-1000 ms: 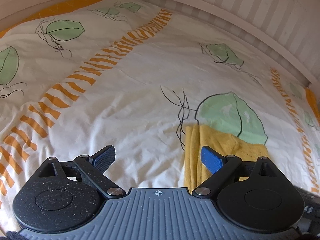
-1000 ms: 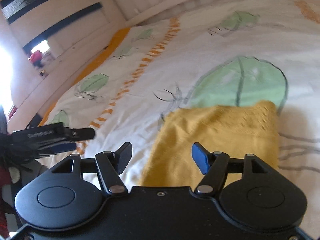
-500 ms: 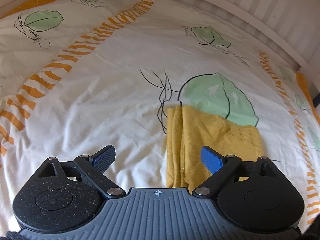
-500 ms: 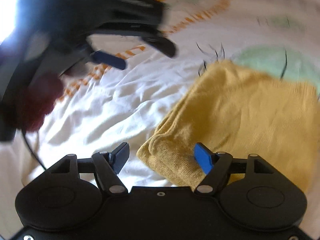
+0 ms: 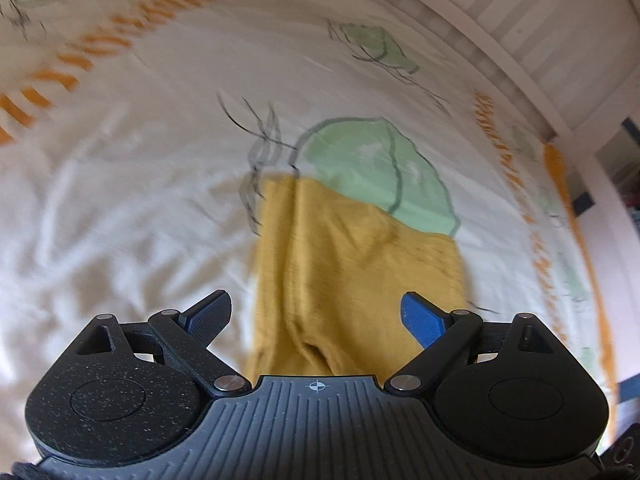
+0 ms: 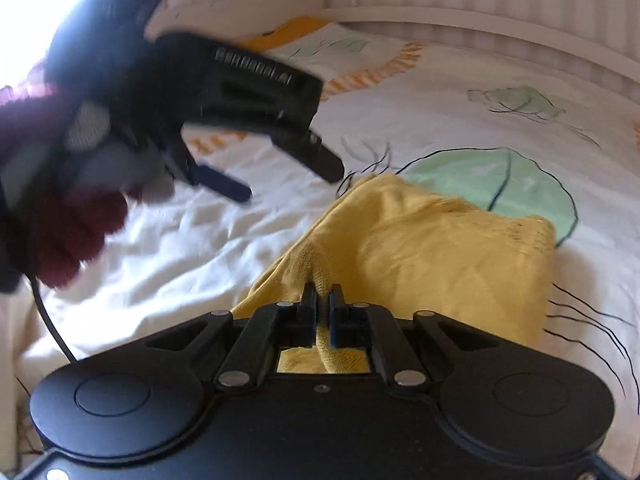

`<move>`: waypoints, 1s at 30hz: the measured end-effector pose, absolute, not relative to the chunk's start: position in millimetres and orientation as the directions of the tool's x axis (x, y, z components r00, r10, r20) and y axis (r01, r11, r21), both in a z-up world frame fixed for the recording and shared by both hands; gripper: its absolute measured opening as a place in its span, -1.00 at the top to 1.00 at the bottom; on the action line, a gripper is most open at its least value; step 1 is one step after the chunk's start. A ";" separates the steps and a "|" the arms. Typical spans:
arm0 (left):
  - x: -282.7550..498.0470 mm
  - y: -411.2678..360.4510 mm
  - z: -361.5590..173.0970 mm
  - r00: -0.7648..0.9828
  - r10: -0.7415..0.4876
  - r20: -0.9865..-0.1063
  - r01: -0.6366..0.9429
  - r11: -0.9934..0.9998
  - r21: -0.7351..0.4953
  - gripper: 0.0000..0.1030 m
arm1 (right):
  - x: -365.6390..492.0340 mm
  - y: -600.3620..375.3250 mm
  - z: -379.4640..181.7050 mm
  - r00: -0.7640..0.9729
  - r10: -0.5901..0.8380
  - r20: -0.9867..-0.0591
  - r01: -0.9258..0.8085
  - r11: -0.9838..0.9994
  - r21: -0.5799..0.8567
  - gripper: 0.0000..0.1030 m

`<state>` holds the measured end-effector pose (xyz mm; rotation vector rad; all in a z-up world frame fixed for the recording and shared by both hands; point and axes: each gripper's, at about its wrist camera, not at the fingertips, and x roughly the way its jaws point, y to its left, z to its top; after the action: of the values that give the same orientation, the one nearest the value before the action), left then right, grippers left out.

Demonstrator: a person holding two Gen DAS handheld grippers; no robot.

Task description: Fold small clothes

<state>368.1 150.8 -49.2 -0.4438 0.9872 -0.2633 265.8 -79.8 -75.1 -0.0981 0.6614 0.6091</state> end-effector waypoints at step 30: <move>375.9 156.6 -91.5 0.547 -0.393 -0.739 -0.025 0.875 -0.483 0.56 | 261.1 -69.8 -96.6 0.533 0.580 -0.616 -0.595 0.775 0.213 0.68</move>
<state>375.9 156.6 -91.5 -0.4747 0.9760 -0.2279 261.1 -69.8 -96.6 -0.0234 0.7253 0.7002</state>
